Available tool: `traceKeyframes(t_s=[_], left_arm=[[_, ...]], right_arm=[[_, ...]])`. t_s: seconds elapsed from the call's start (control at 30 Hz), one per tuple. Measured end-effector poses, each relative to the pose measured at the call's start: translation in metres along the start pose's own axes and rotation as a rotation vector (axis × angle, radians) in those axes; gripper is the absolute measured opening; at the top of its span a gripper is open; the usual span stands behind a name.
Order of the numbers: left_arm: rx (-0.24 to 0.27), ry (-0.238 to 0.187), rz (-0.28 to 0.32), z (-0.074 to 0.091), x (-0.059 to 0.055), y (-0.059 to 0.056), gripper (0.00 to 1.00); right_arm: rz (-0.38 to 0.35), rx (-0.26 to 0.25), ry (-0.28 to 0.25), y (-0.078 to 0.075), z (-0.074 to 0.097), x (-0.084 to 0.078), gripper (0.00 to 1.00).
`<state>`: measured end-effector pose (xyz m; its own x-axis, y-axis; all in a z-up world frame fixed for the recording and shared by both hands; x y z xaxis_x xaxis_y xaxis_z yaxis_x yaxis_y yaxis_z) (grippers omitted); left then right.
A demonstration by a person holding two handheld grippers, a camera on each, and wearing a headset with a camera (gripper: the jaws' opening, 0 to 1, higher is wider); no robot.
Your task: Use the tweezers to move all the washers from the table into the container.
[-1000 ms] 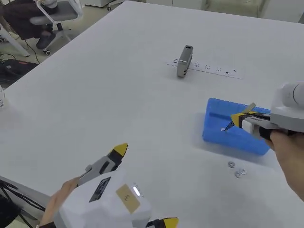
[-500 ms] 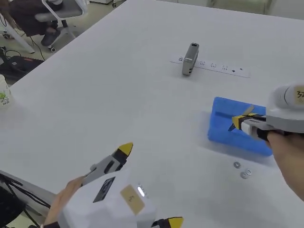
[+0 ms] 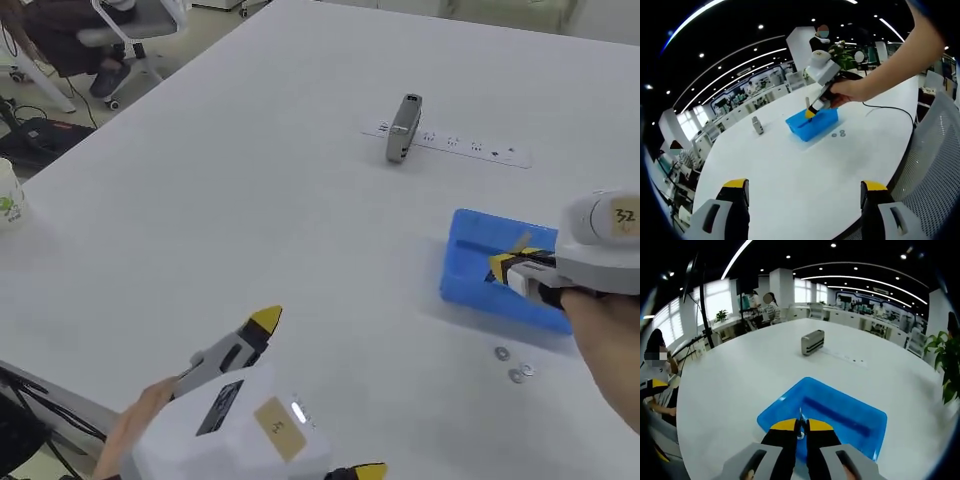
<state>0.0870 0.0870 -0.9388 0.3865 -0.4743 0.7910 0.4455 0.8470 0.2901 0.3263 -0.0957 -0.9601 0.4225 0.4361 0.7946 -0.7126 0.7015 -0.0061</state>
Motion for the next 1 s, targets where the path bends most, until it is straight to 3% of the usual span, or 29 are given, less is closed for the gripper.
traceKeyframes(t_s=[0.6,1.0], left_arm=[[0.003,0.000,-0.005,0.000,0.000,0.000,0.94],[-0.001,0.004,-0.008,0.000,0.000,0.000,0.94]], right_arm=[[-0.015,-0.004,-0.020,-0.003,0.010,0.004,0.03],[-0.039,0.021,-0.110,0.000,0.043,0.020,0.03]])
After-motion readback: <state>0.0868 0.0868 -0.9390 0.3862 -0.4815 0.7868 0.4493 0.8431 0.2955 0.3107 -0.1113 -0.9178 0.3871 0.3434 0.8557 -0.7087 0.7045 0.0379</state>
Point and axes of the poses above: the centre of the closed fingertips' face, and the gripper's own axes: z roughly backward along the fingers, y roughly to its left, x roughly out of its top, the point moved 10 cm from there along z, roughly backward along the fingers, and after that the axes turned 1 degree about z, right-handed, at the moved point
